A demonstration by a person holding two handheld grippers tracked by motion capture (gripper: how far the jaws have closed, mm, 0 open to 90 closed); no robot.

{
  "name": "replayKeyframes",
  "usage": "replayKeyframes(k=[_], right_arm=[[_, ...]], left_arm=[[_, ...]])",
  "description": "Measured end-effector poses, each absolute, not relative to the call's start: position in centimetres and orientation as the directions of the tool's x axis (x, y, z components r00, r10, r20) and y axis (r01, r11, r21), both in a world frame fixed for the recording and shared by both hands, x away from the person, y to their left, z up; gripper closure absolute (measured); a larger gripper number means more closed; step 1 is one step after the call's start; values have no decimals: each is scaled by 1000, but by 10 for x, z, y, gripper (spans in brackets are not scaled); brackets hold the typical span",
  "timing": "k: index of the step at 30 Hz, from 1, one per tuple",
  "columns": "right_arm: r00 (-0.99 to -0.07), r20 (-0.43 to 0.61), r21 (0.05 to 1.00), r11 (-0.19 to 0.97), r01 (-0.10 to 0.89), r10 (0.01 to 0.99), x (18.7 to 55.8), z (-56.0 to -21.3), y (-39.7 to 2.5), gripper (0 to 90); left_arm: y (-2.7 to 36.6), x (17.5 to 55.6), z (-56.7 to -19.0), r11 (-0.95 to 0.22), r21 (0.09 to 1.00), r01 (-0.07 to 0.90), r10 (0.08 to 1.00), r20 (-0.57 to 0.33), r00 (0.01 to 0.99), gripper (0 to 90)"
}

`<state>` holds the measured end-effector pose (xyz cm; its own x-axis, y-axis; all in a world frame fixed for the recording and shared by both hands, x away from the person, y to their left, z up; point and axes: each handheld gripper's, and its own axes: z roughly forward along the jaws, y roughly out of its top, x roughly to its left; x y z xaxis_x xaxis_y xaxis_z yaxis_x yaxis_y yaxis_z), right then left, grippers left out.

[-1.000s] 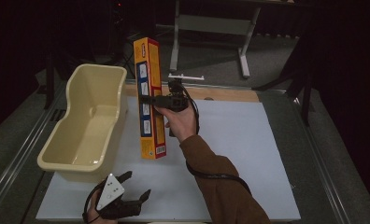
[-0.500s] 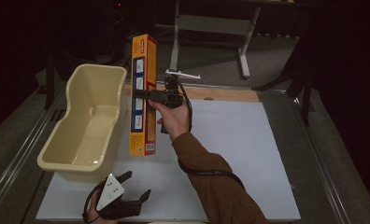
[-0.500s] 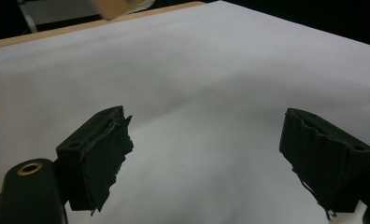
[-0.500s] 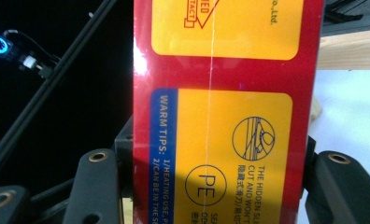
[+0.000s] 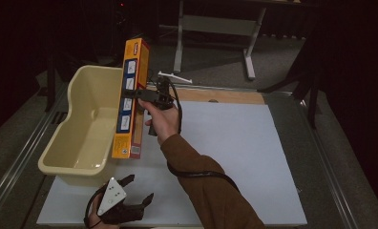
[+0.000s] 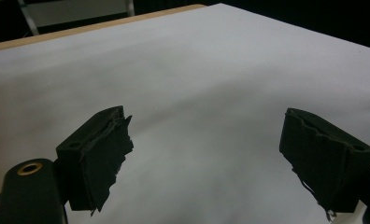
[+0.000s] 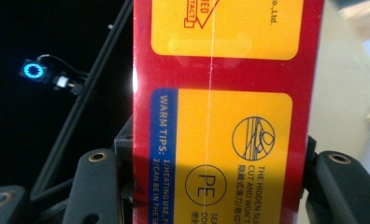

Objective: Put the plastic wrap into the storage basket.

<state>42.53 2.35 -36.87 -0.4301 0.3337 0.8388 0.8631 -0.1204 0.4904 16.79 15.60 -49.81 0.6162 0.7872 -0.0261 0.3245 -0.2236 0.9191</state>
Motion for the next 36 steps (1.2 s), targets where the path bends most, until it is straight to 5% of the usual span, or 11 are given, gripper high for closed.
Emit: replayKeyframes(k=[36], right_arm=[[-303,905,355,-137,925,297,419,-381,92,407]], left_arm=[[160,165,-497,-195,927,319,789,-45,613,157]])
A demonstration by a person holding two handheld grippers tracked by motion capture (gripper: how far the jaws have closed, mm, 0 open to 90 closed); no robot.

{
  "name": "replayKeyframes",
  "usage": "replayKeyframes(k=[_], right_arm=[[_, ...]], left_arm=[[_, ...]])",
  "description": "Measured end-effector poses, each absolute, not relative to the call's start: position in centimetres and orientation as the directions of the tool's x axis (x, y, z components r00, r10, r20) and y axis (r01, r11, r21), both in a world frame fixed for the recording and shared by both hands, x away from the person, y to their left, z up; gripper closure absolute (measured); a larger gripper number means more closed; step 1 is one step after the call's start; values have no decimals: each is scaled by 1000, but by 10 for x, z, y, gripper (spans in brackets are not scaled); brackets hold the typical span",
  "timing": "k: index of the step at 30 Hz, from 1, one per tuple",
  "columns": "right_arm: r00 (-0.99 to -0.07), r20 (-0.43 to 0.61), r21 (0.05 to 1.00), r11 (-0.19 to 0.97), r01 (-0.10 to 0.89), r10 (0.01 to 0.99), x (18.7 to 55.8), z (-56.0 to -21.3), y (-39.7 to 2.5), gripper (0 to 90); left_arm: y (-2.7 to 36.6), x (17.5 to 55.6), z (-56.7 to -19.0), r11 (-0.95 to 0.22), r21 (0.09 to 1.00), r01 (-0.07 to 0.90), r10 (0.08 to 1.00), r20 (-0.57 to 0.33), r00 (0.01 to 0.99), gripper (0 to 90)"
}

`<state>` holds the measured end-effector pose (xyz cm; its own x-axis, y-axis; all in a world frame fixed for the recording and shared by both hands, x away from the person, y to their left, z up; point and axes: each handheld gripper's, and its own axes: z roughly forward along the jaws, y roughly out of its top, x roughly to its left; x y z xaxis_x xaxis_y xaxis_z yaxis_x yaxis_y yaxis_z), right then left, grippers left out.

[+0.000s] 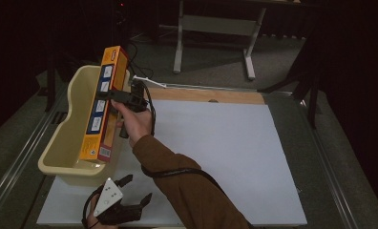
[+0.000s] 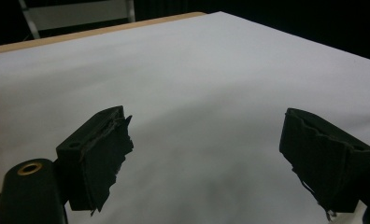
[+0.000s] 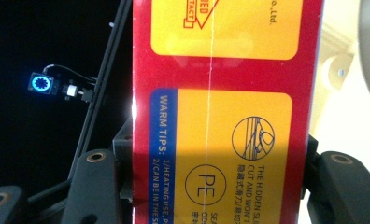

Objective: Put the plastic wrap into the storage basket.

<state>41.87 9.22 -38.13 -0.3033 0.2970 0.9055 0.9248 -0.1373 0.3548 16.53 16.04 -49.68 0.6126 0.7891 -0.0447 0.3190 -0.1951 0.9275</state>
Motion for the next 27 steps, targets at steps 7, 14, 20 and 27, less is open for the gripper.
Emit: replayKeyframes(k=[7,14,20,27], right_arm=[[-278,904,334,-130,934,323,414,-388,108,406],[-254,888,325,-131,937,383,413,-392,116,399],[-254,884,322,-119,939,393,414,-393,116,392],[-262,859,338,-103,935,440,414,-394,117,366]], left_arm=[[161,165,-496,-190,929,318,790,-48,612,157],[163,164,-496,-186,930,316,792,-49,609,157],[162,164,-496,-187,930,316,792,-47,608,157],[163,164,-496,-183,931,315,793,-49,607,157]])
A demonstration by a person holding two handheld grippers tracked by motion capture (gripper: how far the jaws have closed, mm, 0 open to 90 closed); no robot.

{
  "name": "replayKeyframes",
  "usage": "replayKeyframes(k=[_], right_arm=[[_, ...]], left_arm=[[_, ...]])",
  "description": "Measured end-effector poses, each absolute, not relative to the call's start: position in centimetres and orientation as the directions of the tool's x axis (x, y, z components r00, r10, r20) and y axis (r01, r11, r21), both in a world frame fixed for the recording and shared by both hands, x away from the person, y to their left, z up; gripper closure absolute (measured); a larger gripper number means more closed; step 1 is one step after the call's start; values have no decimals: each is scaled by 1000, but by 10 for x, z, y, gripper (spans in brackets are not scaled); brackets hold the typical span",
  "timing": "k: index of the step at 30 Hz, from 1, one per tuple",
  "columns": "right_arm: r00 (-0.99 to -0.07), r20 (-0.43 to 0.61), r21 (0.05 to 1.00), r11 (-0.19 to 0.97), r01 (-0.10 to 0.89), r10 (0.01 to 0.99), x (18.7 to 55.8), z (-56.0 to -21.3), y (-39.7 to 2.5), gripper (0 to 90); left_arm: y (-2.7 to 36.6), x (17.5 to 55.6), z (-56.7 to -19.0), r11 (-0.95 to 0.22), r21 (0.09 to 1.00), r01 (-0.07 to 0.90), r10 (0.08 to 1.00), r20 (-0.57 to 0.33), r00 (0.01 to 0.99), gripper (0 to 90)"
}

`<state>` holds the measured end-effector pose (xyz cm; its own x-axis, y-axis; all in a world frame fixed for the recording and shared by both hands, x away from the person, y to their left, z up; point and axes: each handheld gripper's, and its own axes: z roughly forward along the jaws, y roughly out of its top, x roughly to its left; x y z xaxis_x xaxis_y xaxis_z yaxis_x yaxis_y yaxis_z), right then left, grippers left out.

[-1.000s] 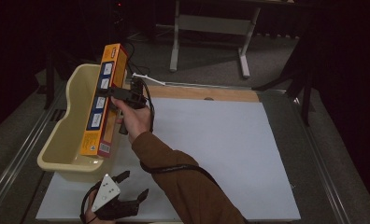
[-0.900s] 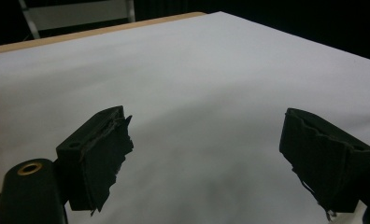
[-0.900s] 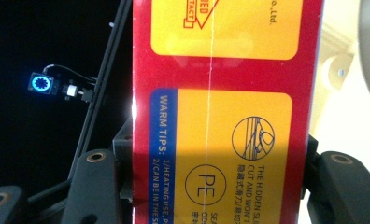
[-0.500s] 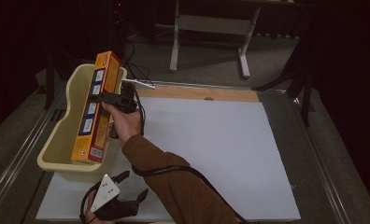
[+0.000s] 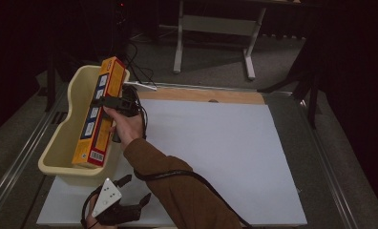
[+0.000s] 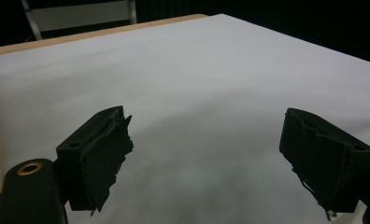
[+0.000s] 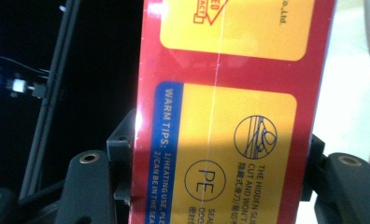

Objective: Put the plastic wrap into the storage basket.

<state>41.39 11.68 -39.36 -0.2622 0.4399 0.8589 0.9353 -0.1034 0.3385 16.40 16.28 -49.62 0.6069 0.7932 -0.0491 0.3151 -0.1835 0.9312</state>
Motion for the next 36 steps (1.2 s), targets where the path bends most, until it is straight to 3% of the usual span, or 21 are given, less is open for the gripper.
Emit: replayKeyframes(k=[6,12,24,36], right_arm=[[-300,796,386,-59,921,525,416,-391,116,301],[-344,793,425,-53,904,502,415,-375,108,324],[-416,736,478,25,878,535,414,-381,105,325],[-576,594,579,199,791,562,409,-388,108,327]], left_arm=[[163,164,-496,-183,931,315,794,-49,606,157],[162,164,-496,-189,930,316,793,-45,607,157],[162,165,-496,-191,929,316,794,-43,607,157],[162,165,-496,-196,928,317,794,-39,607,157]])
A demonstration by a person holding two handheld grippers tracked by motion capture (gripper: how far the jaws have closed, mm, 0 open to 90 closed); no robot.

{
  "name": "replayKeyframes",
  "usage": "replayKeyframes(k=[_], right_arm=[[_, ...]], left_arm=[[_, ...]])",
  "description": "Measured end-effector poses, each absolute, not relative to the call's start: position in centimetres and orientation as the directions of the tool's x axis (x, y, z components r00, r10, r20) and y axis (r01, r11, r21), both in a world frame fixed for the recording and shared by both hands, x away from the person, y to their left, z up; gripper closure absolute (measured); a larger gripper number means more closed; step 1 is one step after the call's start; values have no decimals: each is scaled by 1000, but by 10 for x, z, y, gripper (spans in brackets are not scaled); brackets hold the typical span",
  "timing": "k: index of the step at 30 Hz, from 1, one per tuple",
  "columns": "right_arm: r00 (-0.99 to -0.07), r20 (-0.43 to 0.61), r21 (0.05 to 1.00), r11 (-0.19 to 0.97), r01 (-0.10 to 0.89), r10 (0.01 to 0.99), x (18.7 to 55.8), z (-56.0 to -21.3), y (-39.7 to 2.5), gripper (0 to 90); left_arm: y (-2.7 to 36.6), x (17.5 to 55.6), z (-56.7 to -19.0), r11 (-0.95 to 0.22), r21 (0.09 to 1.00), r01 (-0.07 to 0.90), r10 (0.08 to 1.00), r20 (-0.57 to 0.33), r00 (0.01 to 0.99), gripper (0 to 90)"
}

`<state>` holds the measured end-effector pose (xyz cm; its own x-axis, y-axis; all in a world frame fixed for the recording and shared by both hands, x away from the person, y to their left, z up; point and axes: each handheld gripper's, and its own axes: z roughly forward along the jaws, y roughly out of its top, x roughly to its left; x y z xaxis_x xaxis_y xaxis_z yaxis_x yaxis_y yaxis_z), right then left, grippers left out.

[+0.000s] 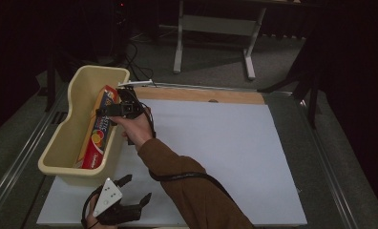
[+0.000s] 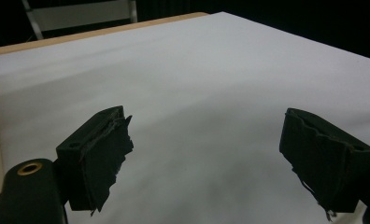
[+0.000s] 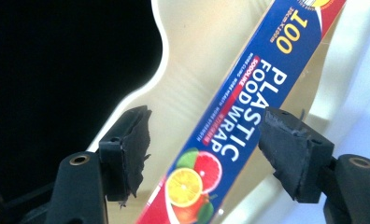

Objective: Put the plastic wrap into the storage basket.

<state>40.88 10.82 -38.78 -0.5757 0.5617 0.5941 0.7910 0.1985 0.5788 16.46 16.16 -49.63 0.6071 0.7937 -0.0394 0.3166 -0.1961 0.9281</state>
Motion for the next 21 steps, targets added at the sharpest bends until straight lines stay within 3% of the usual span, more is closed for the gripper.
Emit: replayKeyframes(k=[21], right_arm=[[-812,373,721,410,558,448,404,-392,80,307]], left_arm=[[161,165,-497,-203,926,317,792,-35,610,157]])
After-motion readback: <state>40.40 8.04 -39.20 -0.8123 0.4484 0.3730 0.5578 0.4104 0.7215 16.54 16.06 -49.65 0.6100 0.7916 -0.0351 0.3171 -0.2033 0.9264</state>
